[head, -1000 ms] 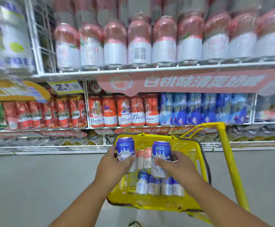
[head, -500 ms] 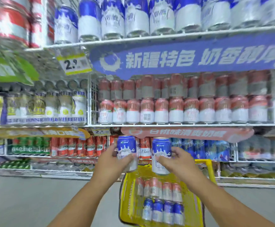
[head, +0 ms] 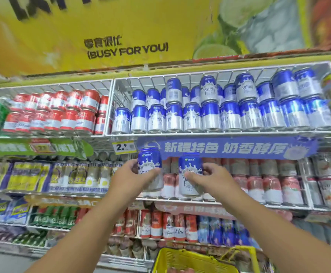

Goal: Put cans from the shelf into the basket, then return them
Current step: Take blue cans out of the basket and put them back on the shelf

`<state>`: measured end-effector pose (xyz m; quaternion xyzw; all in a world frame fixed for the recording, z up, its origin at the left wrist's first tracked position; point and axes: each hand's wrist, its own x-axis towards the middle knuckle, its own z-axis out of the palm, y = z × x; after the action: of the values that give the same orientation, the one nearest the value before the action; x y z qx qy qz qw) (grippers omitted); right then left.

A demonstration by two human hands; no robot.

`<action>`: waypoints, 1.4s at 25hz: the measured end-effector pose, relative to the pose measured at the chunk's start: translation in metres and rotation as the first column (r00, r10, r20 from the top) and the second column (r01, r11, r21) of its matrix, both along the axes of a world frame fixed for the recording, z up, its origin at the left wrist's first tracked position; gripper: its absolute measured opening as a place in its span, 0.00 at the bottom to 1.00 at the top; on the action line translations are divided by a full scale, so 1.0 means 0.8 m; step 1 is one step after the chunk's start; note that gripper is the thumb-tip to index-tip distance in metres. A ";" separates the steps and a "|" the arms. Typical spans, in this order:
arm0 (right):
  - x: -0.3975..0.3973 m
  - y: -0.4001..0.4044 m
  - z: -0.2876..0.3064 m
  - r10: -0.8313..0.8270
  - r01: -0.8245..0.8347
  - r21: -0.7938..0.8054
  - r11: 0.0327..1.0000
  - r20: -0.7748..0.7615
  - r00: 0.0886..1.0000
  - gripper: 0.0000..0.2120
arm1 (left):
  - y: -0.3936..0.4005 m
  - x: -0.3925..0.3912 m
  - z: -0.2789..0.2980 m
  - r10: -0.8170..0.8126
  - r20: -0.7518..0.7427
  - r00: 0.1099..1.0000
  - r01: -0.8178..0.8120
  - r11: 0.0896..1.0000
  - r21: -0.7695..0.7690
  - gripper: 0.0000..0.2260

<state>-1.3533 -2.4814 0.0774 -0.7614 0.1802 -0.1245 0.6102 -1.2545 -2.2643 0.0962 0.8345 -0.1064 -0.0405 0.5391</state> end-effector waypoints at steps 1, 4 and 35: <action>0.000 0.000 0.017 -0.007 0.007 -0.008 1.000 0.013 1.000 0.17 | 0.000 0.003 0.013 0.006 0.009 1.000 -0.006 1.000 -0.019 0.17; 0.006 -0.006 0.057 -0.005 0.008 -0.053 0.999 0.041 0.999 0.18 | -0.002 0.009 0.057 0.037 0.038 0.999 -0.036 0.999 -0.034 0.20; 0.394 0.055 0.232 -0.248 0.252 -0.045 0.967 0.088 0.965 0.16 | -0.011 0.397 0.198 -0.007 0.230 0.973 -0.038 0.981 0.190 0.15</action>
<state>-1.0378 -2.4372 0.2627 -0.7437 0.2460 -0.2367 0.5748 -0.9368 -2.2728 0.2546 0.8828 -0.1573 0.0503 0.4398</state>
